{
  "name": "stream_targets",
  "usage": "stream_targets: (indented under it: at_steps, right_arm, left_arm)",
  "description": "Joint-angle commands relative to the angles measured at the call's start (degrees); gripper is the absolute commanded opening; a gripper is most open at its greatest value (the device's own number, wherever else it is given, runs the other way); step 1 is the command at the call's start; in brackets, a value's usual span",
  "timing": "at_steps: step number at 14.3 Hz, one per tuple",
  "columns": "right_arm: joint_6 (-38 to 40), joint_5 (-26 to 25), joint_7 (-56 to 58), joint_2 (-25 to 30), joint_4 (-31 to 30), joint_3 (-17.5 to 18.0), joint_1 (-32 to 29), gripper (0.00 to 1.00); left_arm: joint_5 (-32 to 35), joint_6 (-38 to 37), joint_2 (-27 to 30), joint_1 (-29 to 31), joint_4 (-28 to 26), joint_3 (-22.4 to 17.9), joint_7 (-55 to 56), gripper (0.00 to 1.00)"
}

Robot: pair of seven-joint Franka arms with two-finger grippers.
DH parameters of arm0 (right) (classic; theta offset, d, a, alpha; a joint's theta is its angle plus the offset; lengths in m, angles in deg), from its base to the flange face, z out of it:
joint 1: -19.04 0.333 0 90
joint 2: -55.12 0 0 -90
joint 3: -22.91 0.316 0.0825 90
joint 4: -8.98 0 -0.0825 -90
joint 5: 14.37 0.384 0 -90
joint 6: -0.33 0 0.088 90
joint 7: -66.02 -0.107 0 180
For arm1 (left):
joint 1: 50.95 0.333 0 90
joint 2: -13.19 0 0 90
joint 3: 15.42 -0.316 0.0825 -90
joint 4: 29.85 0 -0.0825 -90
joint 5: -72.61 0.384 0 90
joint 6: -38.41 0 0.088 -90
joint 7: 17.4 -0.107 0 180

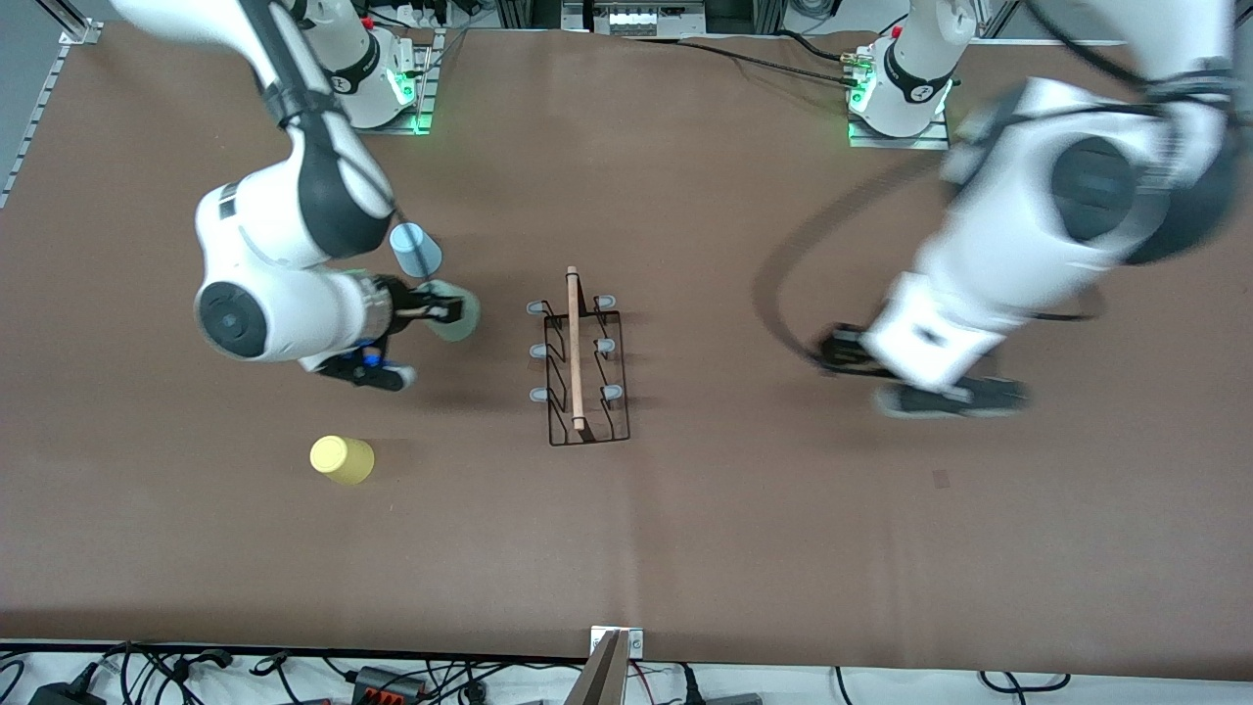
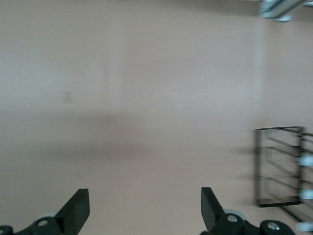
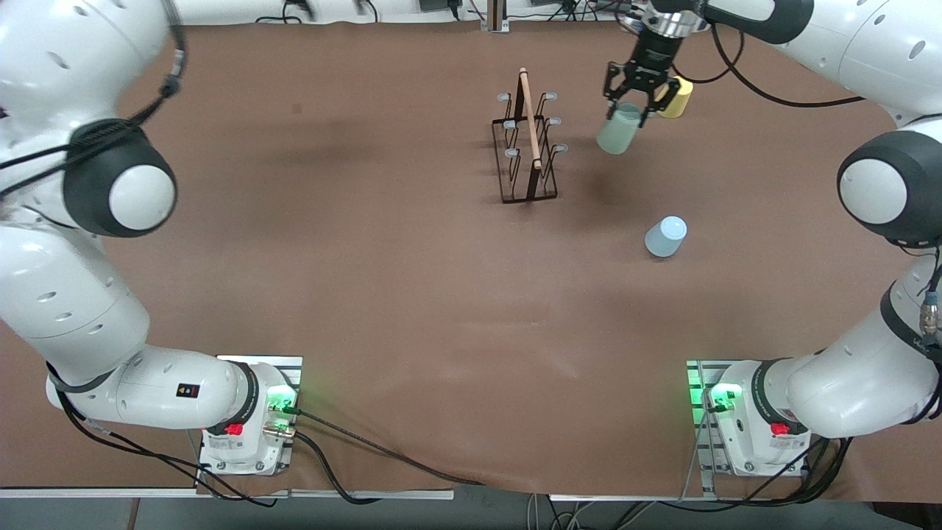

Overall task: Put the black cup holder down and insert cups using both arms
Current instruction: 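Release the rack and withdraw the left gripper while the right gripper carries the teal cup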

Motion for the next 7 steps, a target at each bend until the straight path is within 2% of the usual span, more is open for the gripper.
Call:
stream_targets:
  at_steps: [1,7]
  right_arm:
    - [0.1,1.7,-6.0,0.4,1.6,0.3,3.4,0.2]
    - [-5.0,2.4,-10.4,-2.1,2.6,0.2,8.2,0.2]
  left_arm:
    - [0.2,-0.2,1.0,2.1,-3.4,1.1,-3.8,1.0]
    - [0.1,-3.1,1.8,7.8,-3.1,0.8,-11.8,1.0]
